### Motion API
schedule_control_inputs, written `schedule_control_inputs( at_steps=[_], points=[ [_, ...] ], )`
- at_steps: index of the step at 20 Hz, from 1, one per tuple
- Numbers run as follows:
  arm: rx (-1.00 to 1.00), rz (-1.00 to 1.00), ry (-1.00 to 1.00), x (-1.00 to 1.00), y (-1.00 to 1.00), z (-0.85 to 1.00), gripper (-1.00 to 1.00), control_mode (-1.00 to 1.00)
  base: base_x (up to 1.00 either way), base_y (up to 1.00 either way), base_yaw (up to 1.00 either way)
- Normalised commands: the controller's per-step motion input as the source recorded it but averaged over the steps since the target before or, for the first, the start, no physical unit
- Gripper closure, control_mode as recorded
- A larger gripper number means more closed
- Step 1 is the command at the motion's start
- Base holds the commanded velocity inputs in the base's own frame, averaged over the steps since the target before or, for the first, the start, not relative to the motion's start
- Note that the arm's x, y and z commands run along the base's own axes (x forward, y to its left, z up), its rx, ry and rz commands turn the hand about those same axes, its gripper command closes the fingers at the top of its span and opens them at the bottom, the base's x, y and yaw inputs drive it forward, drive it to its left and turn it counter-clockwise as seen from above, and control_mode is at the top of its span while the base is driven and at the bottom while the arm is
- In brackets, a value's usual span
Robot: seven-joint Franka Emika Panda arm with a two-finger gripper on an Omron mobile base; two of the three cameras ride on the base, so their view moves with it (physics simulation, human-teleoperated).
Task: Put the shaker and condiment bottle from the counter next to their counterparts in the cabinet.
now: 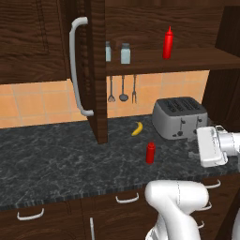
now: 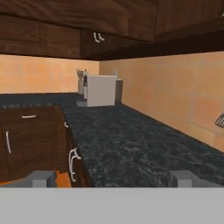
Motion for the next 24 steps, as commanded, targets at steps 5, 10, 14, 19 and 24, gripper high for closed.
schedule_control_inputs(
  at_steps=[5, 10, 14, 19, 24],
  points=[
    [-0.02, 0.08, 0.0, 0.13, 0.22, -0.5, -1.0, -1.0, 0.0, 0.0, 0.0],
    [0.0, 0.1, 0.0, 0.3, 0.03, -0.1, -1.0, -1.0, 0.0, 0.0, 0.0],
    [0.0, 0.11, 0.0, 0.42, 0.0, -0.24, -1.0, -1.0, 0.0, 0.0, 0.0],
    [0.0, 0.1, 0.0, 0.36, 0.0, -0.23, -1.0, -1.0, 0.0, 0.0, 0.0],
    [0.0, 0.11, 0.0, 0.19, -0.09, -0.23, -1.0, -1.0, 0.0, 0.0, 0.0]
  ],
)
